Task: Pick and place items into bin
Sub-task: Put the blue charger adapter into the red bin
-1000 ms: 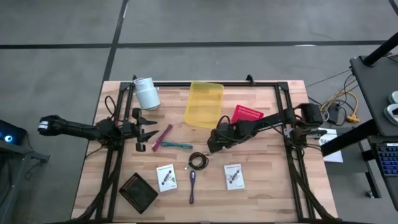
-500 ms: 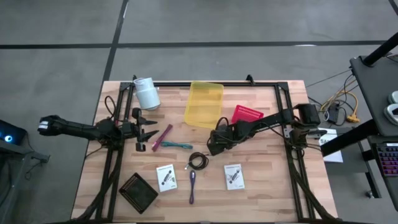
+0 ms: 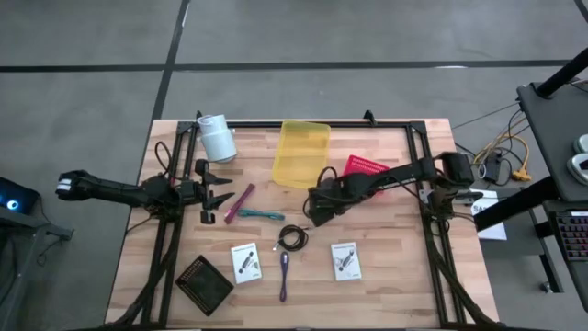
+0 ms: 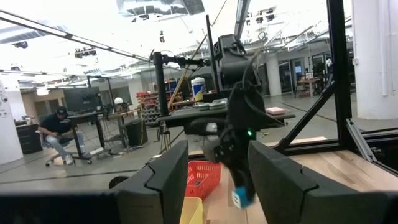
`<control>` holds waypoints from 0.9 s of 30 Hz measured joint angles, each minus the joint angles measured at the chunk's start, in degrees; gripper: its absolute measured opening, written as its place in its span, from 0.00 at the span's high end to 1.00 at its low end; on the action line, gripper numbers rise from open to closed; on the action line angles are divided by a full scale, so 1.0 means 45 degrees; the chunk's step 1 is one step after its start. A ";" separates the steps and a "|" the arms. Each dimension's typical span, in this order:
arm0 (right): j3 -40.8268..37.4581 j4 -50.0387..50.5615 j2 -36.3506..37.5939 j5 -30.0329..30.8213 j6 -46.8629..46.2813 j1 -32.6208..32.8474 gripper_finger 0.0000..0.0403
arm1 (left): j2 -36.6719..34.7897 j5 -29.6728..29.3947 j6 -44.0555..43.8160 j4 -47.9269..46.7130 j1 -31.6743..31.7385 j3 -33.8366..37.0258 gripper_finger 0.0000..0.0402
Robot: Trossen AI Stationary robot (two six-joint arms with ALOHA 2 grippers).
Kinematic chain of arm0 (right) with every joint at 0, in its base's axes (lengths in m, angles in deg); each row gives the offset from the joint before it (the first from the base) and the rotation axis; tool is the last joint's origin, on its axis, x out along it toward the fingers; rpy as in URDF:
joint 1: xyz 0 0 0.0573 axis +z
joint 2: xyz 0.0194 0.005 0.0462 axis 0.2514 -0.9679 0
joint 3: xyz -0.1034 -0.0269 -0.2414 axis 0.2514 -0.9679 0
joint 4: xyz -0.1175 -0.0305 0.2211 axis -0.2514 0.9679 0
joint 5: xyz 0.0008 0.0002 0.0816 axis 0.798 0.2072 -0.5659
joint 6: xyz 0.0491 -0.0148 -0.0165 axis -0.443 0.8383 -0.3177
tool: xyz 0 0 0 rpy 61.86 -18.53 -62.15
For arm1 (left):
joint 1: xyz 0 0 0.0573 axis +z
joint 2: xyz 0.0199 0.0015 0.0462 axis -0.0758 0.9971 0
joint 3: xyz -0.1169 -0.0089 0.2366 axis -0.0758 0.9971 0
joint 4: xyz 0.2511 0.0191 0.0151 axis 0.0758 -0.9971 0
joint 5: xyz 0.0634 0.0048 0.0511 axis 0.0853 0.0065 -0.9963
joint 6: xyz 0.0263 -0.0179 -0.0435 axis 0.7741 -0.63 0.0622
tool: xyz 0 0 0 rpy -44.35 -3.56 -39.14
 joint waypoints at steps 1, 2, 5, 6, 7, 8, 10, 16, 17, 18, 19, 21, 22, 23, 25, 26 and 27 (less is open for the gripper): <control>0.0271 0.0718 0.0013 0.0187 0.0116 -0.0041 0.68 | -0.0003 0.0000 0.0000 0.0000 0.0000 0.0000 0.62; 0.0566 0.1453 0.0018 0.0456 0.0169 -0.0080 0.68 | -0.0003 0.0002 0.0000 0.0000 0.0000 0.0000 0.62; 0.1282 0.3352 0.0137 0.1240 0.0209 -0.0204 0.68 | -0.0003 0.0000 -0.0002 0.0000 -0.0002 0.0000 0.62; 0.1450 0.3867 0.0200 0.1496 0.0252 -0.0252 0.68 | -0.0003 0.0000 -0.0005 0.0000 0.0000 0.0000 0.62; 0.1556 0.4269 0.0317 0.1724 0.0279 -0.0311 0.68 | 0.0002 0.0005 -0.0005 0.0000 -0.0005 0.0000 0.62; 0.1583 0.4561 0.0440 0.1916 0.0278 -0.0368 0.68 | 0.0001 0.0001 -0.0004 -0.0005 -0.0002 0.0000 0.62; 0.1570 0.5108 0.0722 0.2190 0.0208 -0.0530 0.68 | -0.0003 0.0000 -0.0004 -0.0005 0.0000 0.0000 0.62; 0.0715 0.5241 0.1808 0.2548 0.0153 -0.1264 0.68 | 0.0002 0.0002 -0.0005 -0.0015 -0.0002 0.0000 0.62; 0.0510 0.5231 0.1960 0.2549 0.0136 -0.1433 0.68 | 0.0002 0.0005 -0.0005 -0.0015 -0.0002 0.0000 0.62; 0.0293 0.5250 0.2114 0.2548 0.0077 -0.1597 0.68 | 0.0002 0.0005 -0.0005 -0.0015 -0.0003 0.0000 0.62; 0.0059 0.5245 0.2253 0.2548 -0.0025 -0.1767 0.67 | 0.0002 0.0004 -0.0005 -0.0015 -0.0004 0.0000 0.62; -0.0391 0.5241 0.2487 0.2538 -0.0267 -0.2120 0.68 | 0.0002 0.0005 -0.0005 -0.0015 -0.0005 0.0000 0.62; -0.0622 0.5236 0.2602 0.2527 -0.0385 -0.2289 0.68 | 0.0002 0.0005 -0.0005 -0.0015 0.0000 0.0000 0.62; -0.0835 0.5222 0.2732 0.2525 -0.0498 -0.2456 0.68 | 0.0002 0.0005 -0.0005 -0.0015 0.0000 0.0000 0.62; -0.1202 0.5168 0.2984 0.2524 -0.0721 -0.2741 0.68 | 0.0002 0.0001 -0.0005 -0.0015 -0.0005 0.0000 0.62; -0.1369 0.5124 0.3105 0.2524 -0.0807 -0.2861 0.68 | 0.0002 0.0003 -0.0005 -0.0015 -0.0005 0.0000 0.62; -0.1520 0.5050 0.3202 0.2517 -0.0829 -0.2968 0.68 | 0.0002 0.0004 -0.0005 -0.0015 -0.0004 0.0000 0.62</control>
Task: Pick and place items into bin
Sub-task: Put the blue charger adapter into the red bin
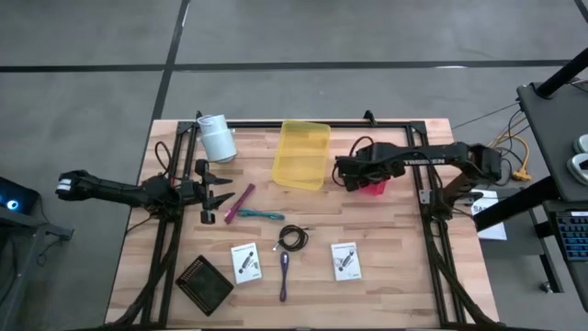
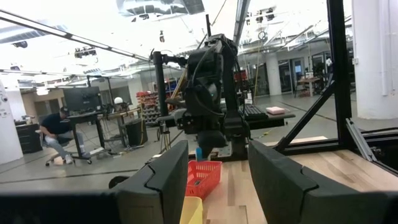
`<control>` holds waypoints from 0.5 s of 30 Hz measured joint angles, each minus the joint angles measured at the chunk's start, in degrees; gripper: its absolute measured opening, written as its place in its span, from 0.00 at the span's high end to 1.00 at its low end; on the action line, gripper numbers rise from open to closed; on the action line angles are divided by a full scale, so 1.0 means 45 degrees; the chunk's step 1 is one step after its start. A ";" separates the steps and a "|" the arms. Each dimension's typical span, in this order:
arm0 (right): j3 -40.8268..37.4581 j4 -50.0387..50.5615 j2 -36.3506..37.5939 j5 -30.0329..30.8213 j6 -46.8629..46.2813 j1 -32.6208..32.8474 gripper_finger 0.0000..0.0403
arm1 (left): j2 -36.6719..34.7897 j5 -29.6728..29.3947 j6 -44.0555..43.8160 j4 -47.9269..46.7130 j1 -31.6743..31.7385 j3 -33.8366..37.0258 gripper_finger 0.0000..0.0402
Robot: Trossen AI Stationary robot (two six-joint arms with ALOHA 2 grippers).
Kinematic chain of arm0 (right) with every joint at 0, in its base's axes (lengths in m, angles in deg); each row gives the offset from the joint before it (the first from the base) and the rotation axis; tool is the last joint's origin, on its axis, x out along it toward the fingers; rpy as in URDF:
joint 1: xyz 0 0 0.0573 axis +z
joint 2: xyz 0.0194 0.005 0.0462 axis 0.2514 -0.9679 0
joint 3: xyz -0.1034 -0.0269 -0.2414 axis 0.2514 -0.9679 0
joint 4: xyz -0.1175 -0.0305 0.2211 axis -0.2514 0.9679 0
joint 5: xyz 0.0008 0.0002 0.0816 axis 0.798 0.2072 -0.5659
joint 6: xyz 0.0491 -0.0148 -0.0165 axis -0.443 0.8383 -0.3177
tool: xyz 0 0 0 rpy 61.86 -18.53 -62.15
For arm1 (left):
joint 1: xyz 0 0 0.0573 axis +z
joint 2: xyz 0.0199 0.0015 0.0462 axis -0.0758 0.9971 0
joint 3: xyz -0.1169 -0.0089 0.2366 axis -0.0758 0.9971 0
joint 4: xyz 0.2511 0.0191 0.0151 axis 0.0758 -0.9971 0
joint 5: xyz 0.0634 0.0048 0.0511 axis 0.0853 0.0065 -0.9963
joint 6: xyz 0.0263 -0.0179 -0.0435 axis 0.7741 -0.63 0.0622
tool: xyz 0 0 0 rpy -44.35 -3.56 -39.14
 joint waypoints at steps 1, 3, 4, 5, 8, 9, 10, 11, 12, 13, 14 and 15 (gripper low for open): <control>-0.0158 -0.0129 0.0097 -0.0005 -0.0010 -0.0088 0.67 | 0.0000 -0.0001 0.0000 0.0000 0.0004 0.0000 0.62; -0.0474 -0.0582 0.0288 -0.0107 0.0011 -0.0245 0.68 | 0.0000 0.0001 0.0000 0.0000 -0.0001 0.0000 0.62; -0.0658 -0.0905 0.0380 -0.0162 0.0034 -0.0319 0.68 | 0.0000 -0.0001 0.0000 -0.0002 0.0002 0.0000 0.62; -0.0860 -0.1270 0.0486 -0.0248 0.0060 -0.0391 0.68 | 0.0000 0.0001 0.0000 0.0000 -0.0001 0.0000 0.62; -0.1467 -0.2250 0.0698 -0.0487 0.0196 -0.0697 0.68 | 0.0000 0.0001 0.0000 0.0000 -0.0001 0.0000 0.62; -0.1636 -0.2446 0.0742 -0.0519 0.0263 -0.0788 0.68 | 0.0000 -0.0002 0.0000 0.0000 0.0001 0.0000 0.62; -0.1797 -0.2590 0.0773 -0.0528 0.0271 -0.0874 0.68 | 0.0000 0.0001 0.0000 0.0000 -0.0001 0.0000 0.62; -0.1908 -0.2637 0.0784 -0.0569 0.0279 -0.0971 0.68 | 0.0000 0.0001 0.0000 0.0000 -0.0001 0.0000 0.62; -0.1999 -0.2661 0.0784 -0.0623 0.0317 -0.1064 0.68 | 0.0000 -0.0002 0.0000 0.0000 -0.0001 0.0000 0.62; -0.2074 -0.2661 0.0784 -0.0659 0.0400 -0.1157 0.68 | 0.0000 -0.0004 0.0000 0.0000 -0.0001 0.0000 0.62; -0.2147 -0.2679 0.0784 -0.0673 0.0478 -0.1217 0.68 | 0.0000 -0.0003 0.0000 0.0000 0.0002 0.0000 0.62; -0.2192 -0.2696 0.0784 -0.0669 0.0509 -0.1276 0.68 | 0.0000 -0.0004 0.0000 0.0000 0.0003 0.0000 0.62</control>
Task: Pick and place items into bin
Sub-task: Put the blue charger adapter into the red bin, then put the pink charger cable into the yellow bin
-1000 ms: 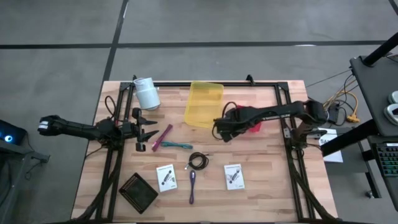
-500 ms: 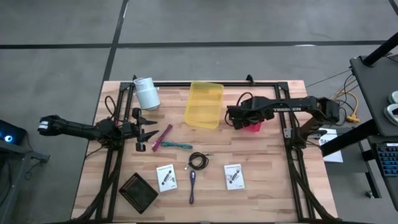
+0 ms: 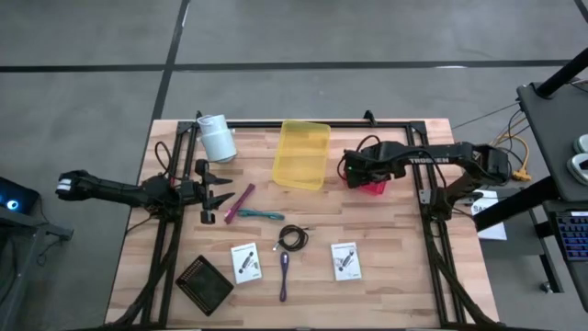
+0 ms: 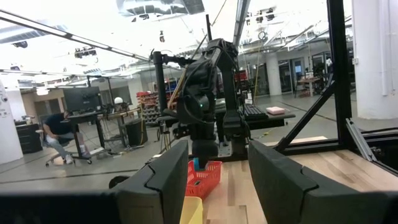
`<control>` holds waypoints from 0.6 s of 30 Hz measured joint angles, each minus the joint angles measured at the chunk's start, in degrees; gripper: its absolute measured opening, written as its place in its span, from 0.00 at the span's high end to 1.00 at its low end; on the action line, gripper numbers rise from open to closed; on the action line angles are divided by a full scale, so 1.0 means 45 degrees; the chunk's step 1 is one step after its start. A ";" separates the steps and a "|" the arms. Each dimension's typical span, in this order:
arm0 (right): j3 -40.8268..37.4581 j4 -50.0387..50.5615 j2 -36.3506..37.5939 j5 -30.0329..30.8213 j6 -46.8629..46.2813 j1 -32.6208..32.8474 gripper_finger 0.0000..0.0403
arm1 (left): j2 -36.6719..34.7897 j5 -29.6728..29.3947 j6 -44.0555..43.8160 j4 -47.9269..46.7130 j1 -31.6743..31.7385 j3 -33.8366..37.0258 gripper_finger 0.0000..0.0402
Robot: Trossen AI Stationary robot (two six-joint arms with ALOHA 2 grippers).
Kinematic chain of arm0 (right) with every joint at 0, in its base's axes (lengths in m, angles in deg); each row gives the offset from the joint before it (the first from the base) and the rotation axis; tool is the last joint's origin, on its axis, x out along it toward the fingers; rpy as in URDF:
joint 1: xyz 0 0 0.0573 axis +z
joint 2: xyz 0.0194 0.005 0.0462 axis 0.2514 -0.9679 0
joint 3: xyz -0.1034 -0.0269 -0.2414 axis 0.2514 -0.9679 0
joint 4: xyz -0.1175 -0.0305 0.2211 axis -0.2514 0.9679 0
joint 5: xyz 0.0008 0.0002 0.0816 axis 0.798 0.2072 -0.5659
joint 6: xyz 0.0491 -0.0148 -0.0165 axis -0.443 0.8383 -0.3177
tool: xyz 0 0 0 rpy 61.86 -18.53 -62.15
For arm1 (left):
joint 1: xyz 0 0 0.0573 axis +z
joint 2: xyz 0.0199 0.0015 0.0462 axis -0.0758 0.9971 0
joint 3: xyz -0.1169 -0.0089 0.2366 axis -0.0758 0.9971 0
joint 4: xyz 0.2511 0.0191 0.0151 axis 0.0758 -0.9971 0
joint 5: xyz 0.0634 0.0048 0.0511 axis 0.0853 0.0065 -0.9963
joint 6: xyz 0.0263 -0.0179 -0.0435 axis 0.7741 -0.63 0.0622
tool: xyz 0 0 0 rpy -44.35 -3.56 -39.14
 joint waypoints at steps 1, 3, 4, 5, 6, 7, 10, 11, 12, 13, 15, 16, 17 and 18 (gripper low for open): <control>-0.0038 -0.0028 0.0000 -0.0004 0.0035 -0.0048 0.68 | 0.0000 0.0005 0.0005 0.0000 -0.0005 0.0000 0.62; -0.0103 -0.0141 0.0000 -0.0009 0.0112 -0.0139 0.68 | 0.0000 0.0005 0.0000 0.0000 -0.0005 0.0000 0.62; -0.0127 -0.0240 0.0000 -0.0011 0.0150 -0.0173 0.67 | 0.0000 0.0001 0.0000 0.0000 -0.0005 0.0000 0.62; -0.0154 -0.0314 0.0000 -0.0009 0.0148 -0.0187 0.67 | 0.0000 0.0005 0.0000 0.0000 -0.0003 0.0000 0.62; -0.0183 -0.0364 0.0000 -0.0018 0.0148 -0.0213 0.65 | 0.0000 0.0000 0.0000 0.0000 -0.0001 0.0000 0.62; -0.0200 -0.0378 0.0000 -0.0018 0.0148 -0.0216 0.63 | 0.0000 0.0001 0.0003 0.0000 -0.0005 0.0000 0.62; -0.0200 -0.0420 0.0000 -0.0017 0.0148 -0.0216 0.59 | 0.0000 0.0000 0.0000 0.0000 -0.0005 0.0000 0.62; -0.0195 -0.0424 0.0000 -0.0018 0.0148 -0.0216 0.58 | 0.0000 0.0000 0.0000 -0.0005 0.0000 0.0000 0.62; -0.0192 -0.0433 0.0000 -0.0016 0.0170 -0.0216 0.57 | 0.0000 0.0000 0.0000 -0.0004 -0.0005 0.0000 0.62; -0.0181 -0.0438 0.0000 -0.0013 0.0177 -0.0216 0.56 | 0.0000 0.0001 0.0000 0.0000 -0.0005 0.0000 0.62; -0.0134 -0.0445 -0.0005 -0.0014 0.0182 -0.0216 0.55 | 0.0000 0.0000 0.0000 0.0000 -0.0003 0.0000 0.62; -0.0092 -0.0450 -0.0005 -0.0018 0.0212 -0.0216 0.55 | 0.0000 0.0000 0.0000 0.0000 0.0000 0.0000 0.62; -0.0037 -0.0453 -0.0005 -0.0014 0.0273 -0.0216 0.54 | 0.0000 0.0000 0.0000 0.0000 -0.0002 0.0000 0.62; 0.0026 -0.0469 -0.0005 -0.0014 0.0413 -0.0216 0.54 | 0.0000 0.0000 0.0000 0.0000 -0.0002 0.0000 0.62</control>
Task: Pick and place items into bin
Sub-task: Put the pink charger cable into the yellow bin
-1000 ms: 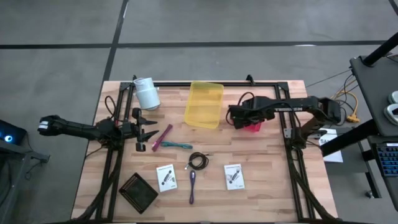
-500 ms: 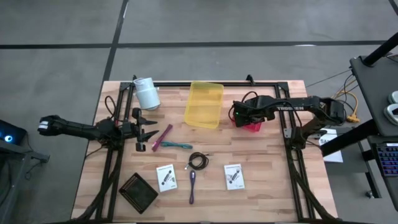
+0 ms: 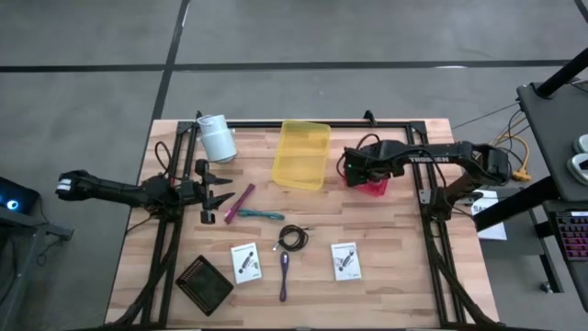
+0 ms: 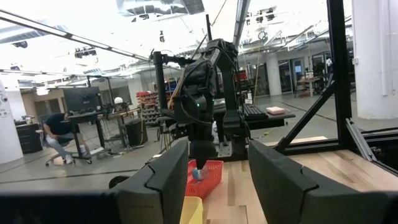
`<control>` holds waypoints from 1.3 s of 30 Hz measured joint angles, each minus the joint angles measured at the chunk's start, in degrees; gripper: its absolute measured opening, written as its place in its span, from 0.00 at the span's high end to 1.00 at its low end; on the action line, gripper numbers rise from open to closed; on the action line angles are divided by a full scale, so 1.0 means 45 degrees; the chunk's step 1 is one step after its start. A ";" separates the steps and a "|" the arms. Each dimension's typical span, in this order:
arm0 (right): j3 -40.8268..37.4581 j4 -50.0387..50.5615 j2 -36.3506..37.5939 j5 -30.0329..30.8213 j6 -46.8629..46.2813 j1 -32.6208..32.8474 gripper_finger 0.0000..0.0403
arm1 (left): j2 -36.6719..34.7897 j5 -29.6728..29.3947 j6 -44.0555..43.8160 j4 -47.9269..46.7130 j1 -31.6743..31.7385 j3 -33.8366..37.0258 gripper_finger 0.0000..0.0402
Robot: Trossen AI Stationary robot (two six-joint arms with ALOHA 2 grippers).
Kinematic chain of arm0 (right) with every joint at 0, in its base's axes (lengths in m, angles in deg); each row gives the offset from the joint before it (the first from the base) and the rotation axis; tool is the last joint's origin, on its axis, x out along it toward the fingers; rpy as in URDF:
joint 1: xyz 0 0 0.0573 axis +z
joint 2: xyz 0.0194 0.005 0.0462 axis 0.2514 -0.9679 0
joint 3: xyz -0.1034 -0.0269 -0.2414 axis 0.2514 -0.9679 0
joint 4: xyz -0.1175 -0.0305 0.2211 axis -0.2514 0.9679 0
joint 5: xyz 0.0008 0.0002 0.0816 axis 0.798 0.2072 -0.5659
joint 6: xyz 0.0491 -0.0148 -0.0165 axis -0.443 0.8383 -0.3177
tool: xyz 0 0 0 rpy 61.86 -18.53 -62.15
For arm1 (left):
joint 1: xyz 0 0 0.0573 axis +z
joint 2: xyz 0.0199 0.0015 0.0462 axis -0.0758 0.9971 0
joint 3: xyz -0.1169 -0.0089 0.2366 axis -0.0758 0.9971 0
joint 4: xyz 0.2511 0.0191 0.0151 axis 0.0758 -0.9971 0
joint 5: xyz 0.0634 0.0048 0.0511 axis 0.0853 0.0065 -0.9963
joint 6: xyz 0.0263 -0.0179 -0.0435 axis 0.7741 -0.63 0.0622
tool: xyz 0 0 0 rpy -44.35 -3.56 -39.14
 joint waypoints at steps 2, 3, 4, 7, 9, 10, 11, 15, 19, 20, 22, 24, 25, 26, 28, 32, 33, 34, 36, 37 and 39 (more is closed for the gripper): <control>0.0175 -0.0050 0.0000 0.0072 0.0510 0.0005 0.55 | 0.0000 0.0000 0.0000 0.0000 -0.0003 0.0000 0.62; 0.0270 -0.0174 0.0000 0.0233 0.0898 0.0070 0.55 | 0.0000 0.0000 0.0000 0.0000 0.0002 0.0000 0.62; 0.0359 -0.0393 0.0000 0.0472 0.1304 0.0188 0.56 | 0.0000 0.0000 0.0000 -0.0004 0.0001 0.0000 0.62; 0.0519 -0.1539 0.0072 0.1481 0.2396 0.0751 0.57 | 0.0000 0.0000 0.0001 -0.0001 0.0000 0.0000 0.62; 0.0551 -0.2838 0.0183 0.2118 0.3331 0.1202 0.58 | 0.0000 0.0000 0.0000 -0.0005 0.0000 0.0000 0.62; 0.0513 -0.3534 0.0247 0.2403 0.3818 0.1446 0.59 | 0.0000 0.0000 0.0000 -0.0003 -0.0001 0.0000 0.62; 0.0453 -0.4217 0.0321 0.2599 0.4263 0.1678 0.60 | 0.0001 0.0000 0.0000 -0.0005 -0.0002 0.0000 0.62; 0.0164 -0.6691 0.0398 0.2732 0.6316 0.2603 0.62 | 0.0000 0.0000 -0.0005 -0.0005 0.0002 0.0000 0.62; -0.0843 -1.0591 0.0398 0.2688 0.9497 0.3662 0.63 | 0.0000 0.0000 -0.0006 -0.0002 -0.0003 0.0000 0.62; -0.1244 -1.1886 0.0398 0.2598 1.0324 0.3941 0.64 | 0.0000 0.0000 -0.0010 -0.0004 -0.0001 0.0000 0.62; -0.2244 -1.4832 0.0398 0.2119 1.1903 0.4439 0.64 | 0.0000 0.0000 -0.0021 -0.0004 -0.0003 0.0000 0.62; -0.3324 -1.7739 0.0398 0.1149 1.3252 0.4796 0.64 | 0.0005 0.0000 -0.0034 -0.0002 -0.0001 0.0000 0.62; -0.3880 -1.9171 0.0398 0.0514 1.3790 0.4926 0.64 | 0.0005 0.0002 -0.0034 0.0000 -0.0003 0.0000 0.62; -0.4435 -2.0548 0.0398 -0.0179 1.4223 0.5029 0.64 | 0.0005 0.0000 -0.0034 0.0004 0.0002 0.0000 0.62; -0.5468 -2.3204 0.0247 -0.1533 1.5059 0.5183 0.64 | 0.0005 0.0000 -0.0036 0.0008 -0.0003 0.0000 0.62; -0.7009 -2.6941 -0.0022 -0.2407 1.6776 0.5247 0.64 | 0.0030 0.0005 0.0065 0.0020 0.0001 0.0000 0.62; -0.7295 -2.7657 -0.0034 -0.2366 1.7167 0.5227 0.64 | 0.0034 0.0007 0.0407 -0.0070 0.0002 0.0000 0.62; -0.7487 -2.8218 -0.0034 -0.2328 1.7535 0.5176 0.64 | 0.0036 0.0024 0.0936 -0.0103 -0.0003 0.0000 0.62; -0.7631 -2.8993 -0.0034 -0.2331 1.8193 0.5087 0.64 | 0.0156 0.0053 0.1763 -0.0073 0.0002 0.0000 0.62; -0.7671 -2.9250 -0.0024 -0.2333 1.8467 0.5035 0.64 | 0.0270 0.0089 0.1898 0.0037 -0.0003 0.0000 0.62; -0.7618 -2.9336 -0.0010 -0.2356 1.8741 0.4970 0.64 | 0.0490 0.0150 0.1866 0.0266 -0.0003 0.0000 0.62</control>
